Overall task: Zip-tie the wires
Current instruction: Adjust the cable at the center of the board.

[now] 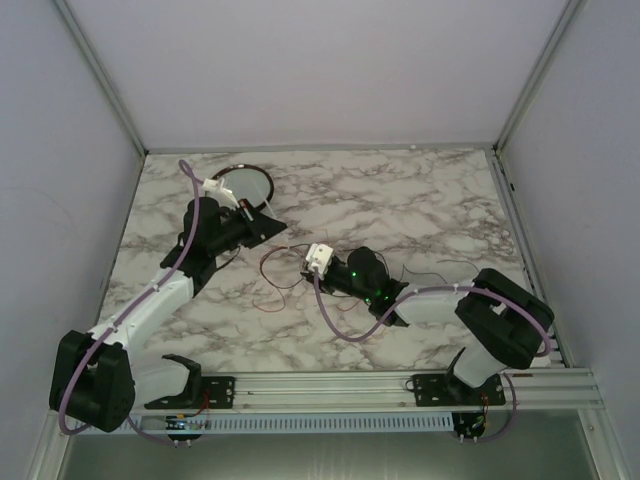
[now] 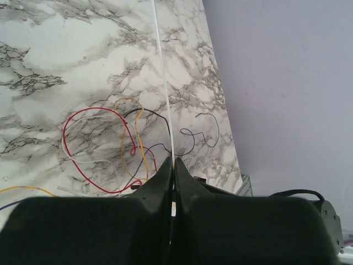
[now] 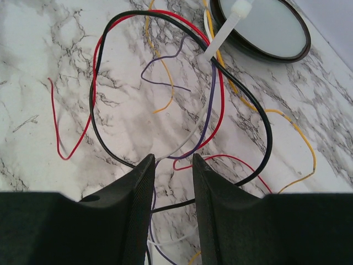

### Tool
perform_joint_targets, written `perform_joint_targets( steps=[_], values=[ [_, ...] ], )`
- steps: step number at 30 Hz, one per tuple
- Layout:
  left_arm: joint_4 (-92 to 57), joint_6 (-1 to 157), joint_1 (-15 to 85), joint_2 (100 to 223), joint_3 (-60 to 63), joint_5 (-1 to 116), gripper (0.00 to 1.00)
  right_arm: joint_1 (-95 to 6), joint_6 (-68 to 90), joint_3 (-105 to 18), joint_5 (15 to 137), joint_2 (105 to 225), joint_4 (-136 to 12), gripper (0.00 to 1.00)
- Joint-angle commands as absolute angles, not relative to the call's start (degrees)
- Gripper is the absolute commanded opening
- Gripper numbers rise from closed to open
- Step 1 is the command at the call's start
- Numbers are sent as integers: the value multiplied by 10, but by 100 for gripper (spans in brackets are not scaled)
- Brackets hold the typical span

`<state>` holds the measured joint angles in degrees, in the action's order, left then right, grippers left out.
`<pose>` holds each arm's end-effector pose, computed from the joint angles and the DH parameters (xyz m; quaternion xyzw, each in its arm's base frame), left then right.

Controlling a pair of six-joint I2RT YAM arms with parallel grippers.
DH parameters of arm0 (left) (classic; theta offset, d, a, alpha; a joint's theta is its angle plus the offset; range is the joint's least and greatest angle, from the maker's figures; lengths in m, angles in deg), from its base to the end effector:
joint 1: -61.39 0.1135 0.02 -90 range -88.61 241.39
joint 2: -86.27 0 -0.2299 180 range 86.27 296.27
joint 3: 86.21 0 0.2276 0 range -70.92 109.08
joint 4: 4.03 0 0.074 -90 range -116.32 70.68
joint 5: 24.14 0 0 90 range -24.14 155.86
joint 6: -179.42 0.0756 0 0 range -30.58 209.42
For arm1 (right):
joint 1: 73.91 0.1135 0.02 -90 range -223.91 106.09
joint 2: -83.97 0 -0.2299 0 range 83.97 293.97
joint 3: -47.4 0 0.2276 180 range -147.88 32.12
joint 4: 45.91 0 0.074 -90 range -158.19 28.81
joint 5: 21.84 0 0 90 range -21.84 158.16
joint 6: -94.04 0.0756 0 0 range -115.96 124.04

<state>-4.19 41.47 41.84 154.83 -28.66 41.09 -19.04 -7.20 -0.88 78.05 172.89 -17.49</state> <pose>0.2715 -0.1300 0.2564 -0.0531 0.7649 -0.4823 0.4236 0.1813 0.2802 0.1637 -0.4683 0.6204 0.2947 0.5558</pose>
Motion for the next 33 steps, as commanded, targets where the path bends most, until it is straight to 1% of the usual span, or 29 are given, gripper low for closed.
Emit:
perform_joint_targets(
  steps=[1, 8, 11, 16, 19, 22, 33],
  values=[
    [-31, 411, 413, 1530, -287, 414, 0, -194, -62, -36, 787, 1736, -151, 33],
    [-37, 415, 410, 1532, -288, 425, 0, -196, -58, -16, 776, 1713, -155, 35],
    [-44, 422, 410, 1533, -284, 434, 0, -196, -53, -2, 784, 1673, -186, 38],
    [-46, 424, 411, 1538, -280, 435, 0, -188, -61, 29, 794, 1597, -282, 38],
    [-46, 423, 410, 1538, -279, 437, 0, -182, -57, 62, 804, 1573, -270, 38],
    [-46, 421, 410, 1537, -278, 438, 0, -173, -59, 75, 821, 1590, -241, 38],
    [-46, 416, 410, 1533, -277, 439, 0, -148, -86, 31, 841, 1709, -193, 37]
  ],
)
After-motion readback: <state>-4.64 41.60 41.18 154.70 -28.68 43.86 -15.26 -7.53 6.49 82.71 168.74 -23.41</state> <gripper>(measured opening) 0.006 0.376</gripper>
